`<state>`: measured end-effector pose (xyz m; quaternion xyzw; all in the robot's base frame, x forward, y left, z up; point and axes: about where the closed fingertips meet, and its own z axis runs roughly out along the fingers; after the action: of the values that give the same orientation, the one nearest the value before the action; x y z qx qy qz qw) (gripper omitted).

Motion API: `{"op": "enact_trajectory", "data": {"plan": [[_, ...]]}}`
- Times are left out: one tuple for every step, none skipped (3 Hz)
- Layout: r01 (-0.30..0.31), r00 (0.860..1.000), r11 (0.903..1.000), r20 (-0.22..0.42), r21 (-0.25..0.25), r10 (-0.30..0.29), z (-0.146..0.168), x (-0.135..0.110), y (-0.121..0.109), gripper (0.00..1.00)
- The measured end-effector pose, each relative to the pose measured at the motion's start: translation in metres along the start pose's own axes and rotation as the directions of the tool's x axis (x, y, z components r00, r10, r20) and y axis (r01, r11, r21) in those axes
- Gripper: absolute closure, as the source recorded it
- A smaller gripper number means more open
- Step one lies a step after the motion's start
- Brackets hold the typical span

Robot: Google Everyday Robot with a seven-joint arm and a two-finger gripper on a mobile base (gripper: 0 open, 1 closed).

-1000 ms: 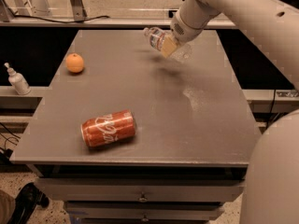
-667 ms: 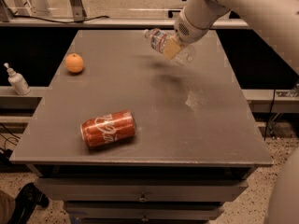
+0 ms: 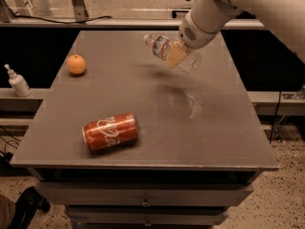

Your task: Move water bottle near coke can

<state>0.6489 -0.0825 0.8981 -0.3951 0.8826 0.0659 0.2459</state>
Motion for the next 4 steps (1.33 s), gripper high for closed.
{"op": "enact_trajectory", "data": {"plan": [[0.035,0.999,0.9993,-0.026,-0.010,-0.035,-0.004,0.018,0.013,1.00],[0.053,0.997,0.9983,-0.049,-0.025,-0.054,-0.015,0.048,0.032,1.00],[0.086,0.993,0.9952,-0.077,-0.046,-0.090,-0.029,0.079,0.061,1.00],[0.104,0.988,0.9915,-0.106,-0.078,-0.112,-0.040,0.110,0.090,1.00]]}}
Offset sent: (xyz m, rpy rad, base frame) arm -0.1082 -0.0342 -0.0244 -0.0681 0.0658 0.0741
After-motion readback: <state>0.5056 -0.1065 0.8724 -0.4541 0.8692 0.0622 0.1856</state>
